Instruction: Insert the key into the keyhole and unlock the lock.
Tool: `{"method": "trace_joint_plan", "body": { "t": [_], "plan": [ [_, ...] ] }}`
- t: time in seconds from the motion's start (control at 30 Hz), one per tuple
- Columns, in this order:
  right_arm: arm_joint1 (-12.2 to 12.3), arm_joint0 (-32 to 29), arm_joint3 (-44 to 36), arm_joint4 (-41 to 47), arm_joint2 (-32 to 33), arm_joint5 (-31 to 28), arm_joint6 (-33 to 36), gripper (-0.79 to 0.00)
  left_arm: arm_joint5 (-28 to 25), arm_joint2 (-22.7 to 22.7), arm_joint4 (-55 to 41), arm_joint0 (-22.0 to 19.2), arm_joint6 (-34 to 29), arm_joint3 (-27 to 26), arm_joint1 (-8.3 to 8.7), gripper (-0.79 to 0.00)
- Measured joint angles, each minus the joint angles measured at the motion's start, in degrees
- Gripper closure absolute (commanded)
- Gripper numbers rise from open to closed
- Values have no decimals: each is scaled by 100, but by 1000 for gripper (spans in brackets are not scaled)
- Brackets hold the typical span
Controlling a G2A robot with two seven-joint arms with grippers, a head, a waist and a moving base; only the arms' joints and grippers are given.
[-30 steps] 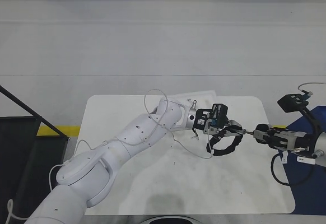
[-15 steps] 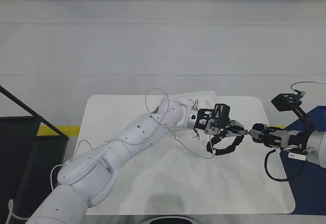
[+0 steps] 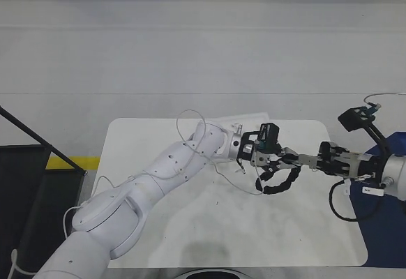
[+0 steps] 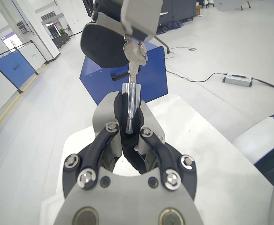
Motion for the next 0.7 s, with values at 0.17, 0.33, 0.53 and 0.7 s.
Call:
{"method": "trace_joint_plan", "body": {
  "t": [0.17, 0.33, 0.53, 0.7],
  "plan": [
    [14, -126, 124, 320, 158, -1261, -14, -785, -253, -141, -355, 70, -94, 129, 60, 0],
    [50, -295, 192, 593, 336, -2234, 289, -785, -245, 104, -1098, 70, -542, 120, 207, 0],
    [105, -302, 217, 909, 326, -2878, 782, -785, -245, 843, -2746, -113, -1392, -227, 505, 0],
    [118, -272, 306, 1150, 279, -2968, 865, -785, -245, 1434, -4317, -475, -2327, -782, 896, 0]
  ]
}}
